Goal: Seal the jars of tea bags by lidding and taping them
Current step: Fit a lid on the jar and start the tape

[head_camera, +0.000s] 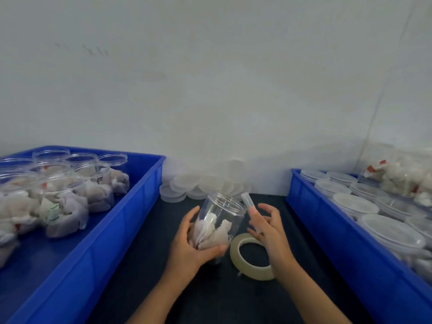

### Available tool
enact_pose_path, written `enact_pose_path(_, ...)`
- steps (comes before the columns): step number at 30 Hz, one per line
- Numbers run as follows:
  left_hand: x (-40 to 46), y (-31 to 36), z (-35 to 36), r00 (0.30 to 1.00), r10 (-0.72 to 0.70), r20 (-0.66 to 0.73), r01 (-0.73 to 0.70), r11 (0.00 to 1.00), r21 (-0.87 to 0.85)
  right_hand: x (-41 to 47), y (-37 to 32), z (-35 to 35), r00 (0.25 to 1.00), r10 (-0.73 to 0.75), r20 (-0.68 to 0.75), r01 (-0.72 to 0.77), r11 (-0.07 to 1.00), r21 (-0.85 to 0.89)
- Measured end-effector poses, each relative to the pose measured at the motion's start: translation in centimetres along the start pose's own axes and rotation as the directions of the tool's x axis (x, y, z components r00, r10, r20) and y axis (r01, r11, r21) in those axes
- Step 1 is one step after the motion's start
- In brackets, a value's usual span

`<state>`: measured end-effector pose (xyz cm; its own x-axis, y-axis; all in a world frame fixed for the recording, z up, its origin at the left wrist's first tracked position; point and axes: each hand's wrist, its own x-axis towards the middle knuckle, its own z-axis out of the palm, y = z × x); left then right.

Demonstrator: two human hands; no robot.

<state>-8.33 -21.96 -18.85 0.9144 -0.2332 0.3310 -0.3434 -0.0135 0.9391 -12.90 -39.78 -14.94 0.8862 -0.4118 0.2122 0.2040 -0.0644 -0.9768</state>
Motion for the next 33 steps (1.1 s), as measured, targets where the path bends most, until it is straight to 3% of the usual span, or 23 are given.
enact_pose_path(7,-0.6,0.9,-0.1,0.984,0.007,0.179,0.000,0.999,-0.043,-2.0,-0.4,-0.8,0.989,-0.113,0.094,0.112,0.994,0.017)
enact_pose_path(13,-0.5,0.6,-0.2,0.977,0.007,0.213,0.014,0.995,-0.094,-2.1,0.3,-1.1,0.976,-0.123,0.180,0.112,0.991,0.070)
enact_pose_path(17,-0.4,0.5,-0.4,0.985,-0.073,0.153,0.097,0.983,-0.154,-1.9,1.1,-0.6,0.983,-0.090,0.159,0.078,0.994,0.075)
enact_pose_path(22,-0.1,0.3,-0.7,0.986,-0.161,0.035,0.161,0.897,-0.412,-2.0,1.9,0.9,0.981,-0.034,0.191,0.019,0.996,0.082)
enact_pose_path(25,-0.1,0.5,-0.6,0.991,-0.117,0.060,0.131,0.922,-0.364,-1.8,2.0,1.7,0.992,-0.005,0.124,-0.005,0.997,0.079)
enact_pose_path(28,-0.2,0.6,-0.3,0.992,-0.093,0.082,0.114,0.945,-0.306,-2.1,1.8,1.8,0.995,-0.071,0.067,0.072,0.997,-0.017)
enact_pose_path(33,0.0,1.2,-0.9,0.966,-0.193,0.171,0.234,0.934,-0.269,-3.4,1.8,1.6,0.978,-0.128,0.166,0.120,0.991,0.061)
